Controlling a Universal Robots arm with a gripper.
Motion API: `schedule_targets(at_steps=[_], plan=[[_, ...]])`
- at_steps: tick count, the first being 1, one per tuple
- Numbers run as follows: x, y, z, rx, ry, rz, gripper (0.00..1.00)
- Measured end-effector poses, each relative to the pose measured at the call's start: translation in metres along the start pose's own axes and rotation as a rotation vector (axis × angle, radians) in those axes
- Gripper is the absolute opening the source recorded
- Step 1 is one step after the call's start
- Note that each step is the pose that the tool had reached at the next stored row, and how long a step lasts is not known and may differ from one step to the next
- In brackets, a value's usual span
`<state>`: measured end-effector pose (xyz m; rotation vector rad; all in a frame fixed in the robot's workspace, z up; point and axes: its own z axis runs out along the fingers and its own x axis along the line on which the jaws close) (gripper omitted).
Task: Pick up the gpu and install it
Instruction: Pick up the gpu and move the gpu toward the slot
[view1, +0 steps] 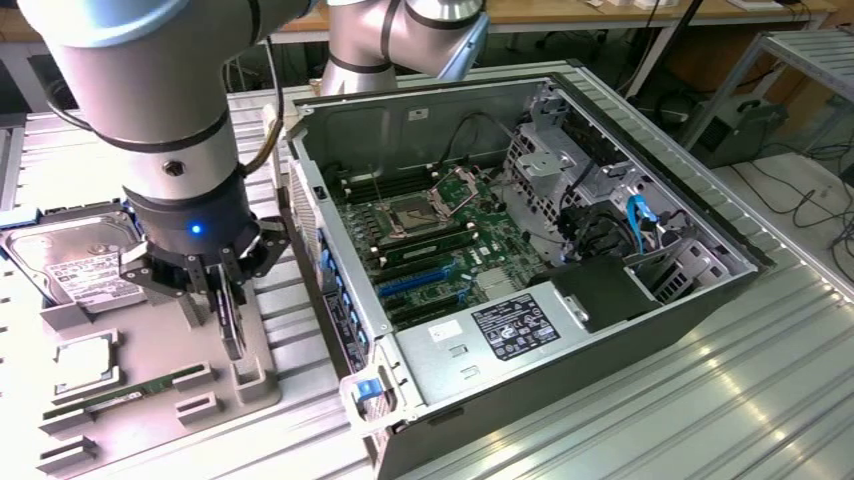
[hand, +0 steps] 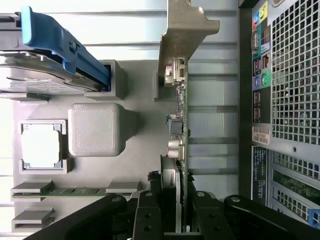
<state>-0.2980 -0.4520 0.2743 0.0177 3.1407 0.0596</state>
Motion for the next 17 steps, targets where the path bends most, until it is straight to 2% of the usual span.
schedule_targets(at_steps=[17], plan=[[0.0,0.002,-0.0517,0.0001,0.0001,0.0,0.28]])
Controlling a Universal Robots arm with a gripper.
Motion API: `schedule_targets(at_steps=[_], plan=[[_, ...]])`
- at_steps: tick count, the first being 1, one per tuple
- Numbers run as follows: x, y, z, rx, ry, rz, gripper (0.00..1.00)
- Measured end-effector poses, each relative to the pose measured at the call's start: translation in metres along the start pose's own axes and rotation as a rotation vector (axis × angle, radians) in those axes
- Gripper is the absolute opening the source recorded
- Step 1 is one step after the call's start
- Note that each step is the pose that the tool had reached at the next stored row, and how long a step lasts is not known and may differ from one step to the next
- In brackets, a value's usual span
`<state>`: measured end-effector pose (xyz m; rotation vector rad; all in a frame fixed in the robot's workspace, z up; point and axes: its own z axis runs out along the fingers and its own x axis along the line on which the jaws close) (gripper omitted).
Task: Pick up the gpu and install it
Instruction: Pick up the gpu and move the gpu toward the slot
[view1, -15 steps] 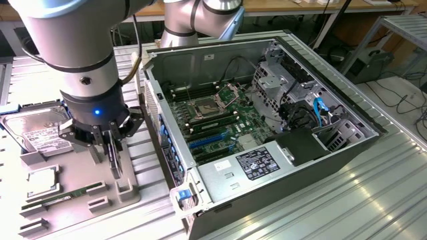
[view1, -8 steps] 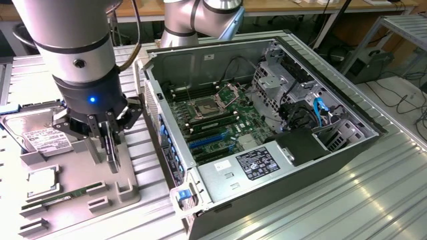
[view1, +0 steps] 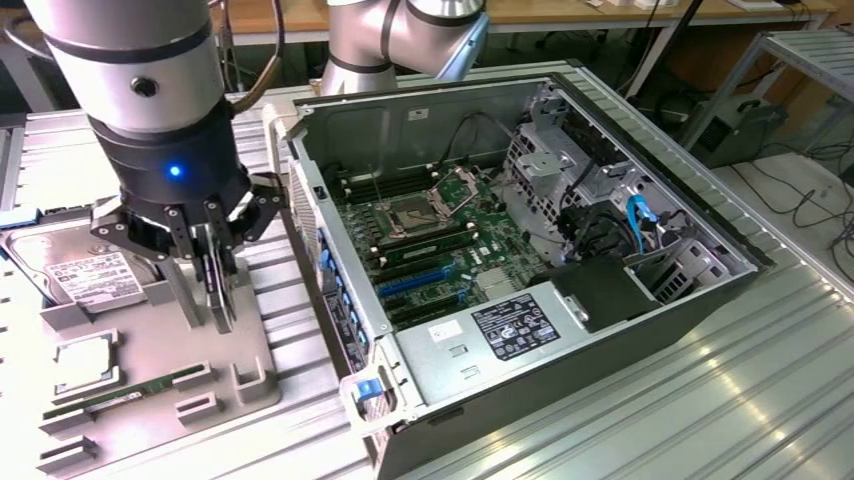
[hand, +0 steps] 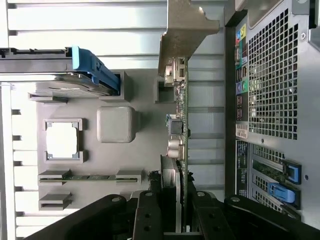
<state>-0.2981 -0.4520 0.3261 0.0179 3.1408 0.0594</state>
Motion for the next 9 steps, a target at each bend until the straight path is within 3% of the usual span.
schedule_targets(at_steps=[3,9], plan=[[0.0,0.0005,-0.0128,-0.0001,0.0,0.0,0.28],[0.0,0.001,-0.0263,-0.0001,-0.0001,0.0,0.28]])
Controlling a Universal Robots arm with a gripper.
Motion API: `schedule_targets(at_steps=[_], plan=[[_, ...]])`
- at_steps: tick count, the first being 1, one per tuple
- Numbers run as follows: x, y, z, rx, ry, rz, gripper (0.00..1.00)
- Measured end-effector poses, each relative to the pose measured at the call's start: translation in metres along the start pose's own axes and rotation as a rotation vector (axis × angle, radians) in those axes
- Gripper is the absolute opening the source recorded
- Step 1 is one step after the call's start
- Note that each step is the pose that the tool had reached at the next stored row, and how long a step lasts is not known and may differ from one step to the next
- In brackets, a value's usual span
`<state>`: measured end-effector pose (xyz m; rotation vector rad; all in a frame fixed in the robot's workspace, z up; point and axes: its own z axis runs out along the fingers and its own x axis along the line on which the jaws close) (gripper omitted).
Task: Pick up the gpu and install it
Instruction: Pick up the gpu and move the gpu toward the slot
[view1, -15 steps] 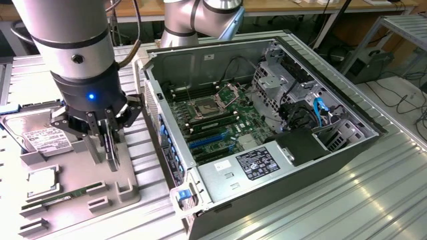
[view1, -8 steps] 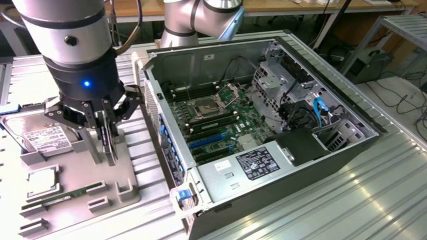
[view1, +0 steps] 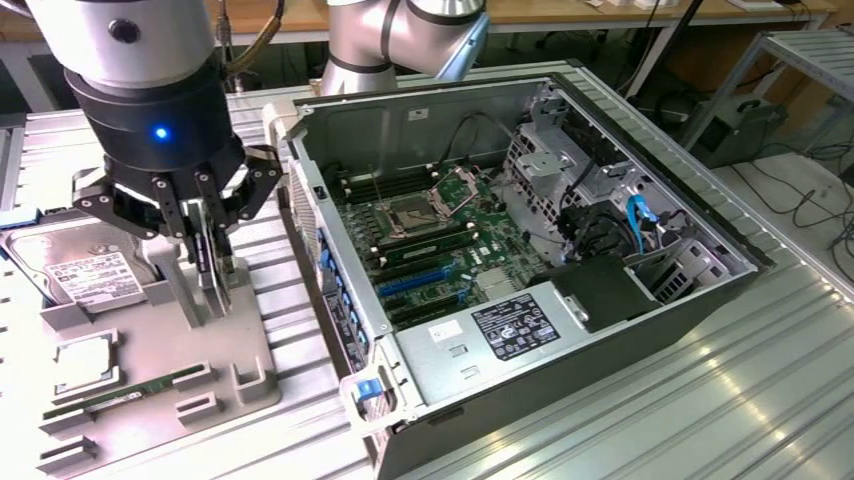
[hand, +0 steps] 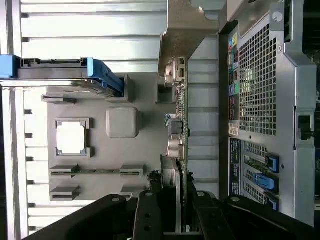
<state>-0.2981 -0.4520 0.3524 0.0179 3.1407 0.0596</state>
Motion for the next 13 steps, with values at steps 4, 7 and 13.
schedule_targets(at_steps=[4,7,13], plan=[[0.0,0.0004,-0.0117,0.0001,0.0001,0.0,0.28],[0.0,0.0007,-0.0179,0.0,0.0,0.0,0.28],[0.0,0.0014,-0.0373,0.0,0.0,0.0,0.28]])
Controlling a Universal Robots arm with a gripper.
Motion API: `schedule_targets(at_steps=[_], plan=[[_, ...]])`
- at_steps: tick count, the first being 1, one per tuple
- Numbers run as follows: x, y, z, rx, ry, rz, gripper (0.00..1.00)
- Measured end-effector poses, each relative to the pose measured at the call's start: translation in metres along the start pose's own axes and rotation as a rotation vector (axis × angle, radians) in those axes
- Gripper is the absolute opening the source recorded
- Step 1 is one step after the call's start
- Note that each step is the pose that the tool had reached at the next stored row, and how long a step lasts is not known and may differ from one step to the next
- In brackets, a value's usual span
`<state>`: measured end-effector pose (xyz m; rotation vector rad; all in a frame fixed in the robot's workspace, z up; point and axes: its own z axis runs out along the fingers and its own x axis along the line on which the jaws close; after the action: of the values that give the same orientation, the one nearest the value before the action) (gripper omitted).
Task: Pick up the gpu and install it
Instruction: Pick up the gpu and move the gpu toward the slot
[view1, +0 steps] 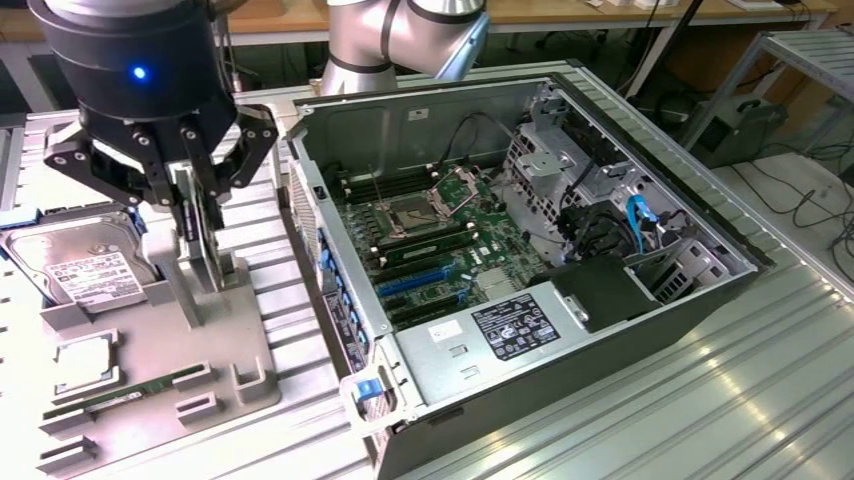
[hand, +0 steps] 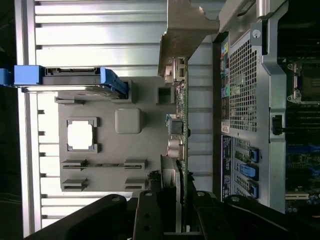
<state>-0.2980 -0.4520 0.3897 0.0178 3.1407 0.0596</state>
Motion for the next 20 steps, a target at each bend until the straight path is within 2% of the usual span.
schedule_targets(at_steps=[4,13,20], plan=[[0.0,0.0006,-0.0158,0.0,0.0,0.0,0.28],[0.0,0.0016,-0.0412,0.0,0.0,0.0,0.28],[0.0,0.0017,-0.0439,0.0,0.0001,0.0,0.28]])
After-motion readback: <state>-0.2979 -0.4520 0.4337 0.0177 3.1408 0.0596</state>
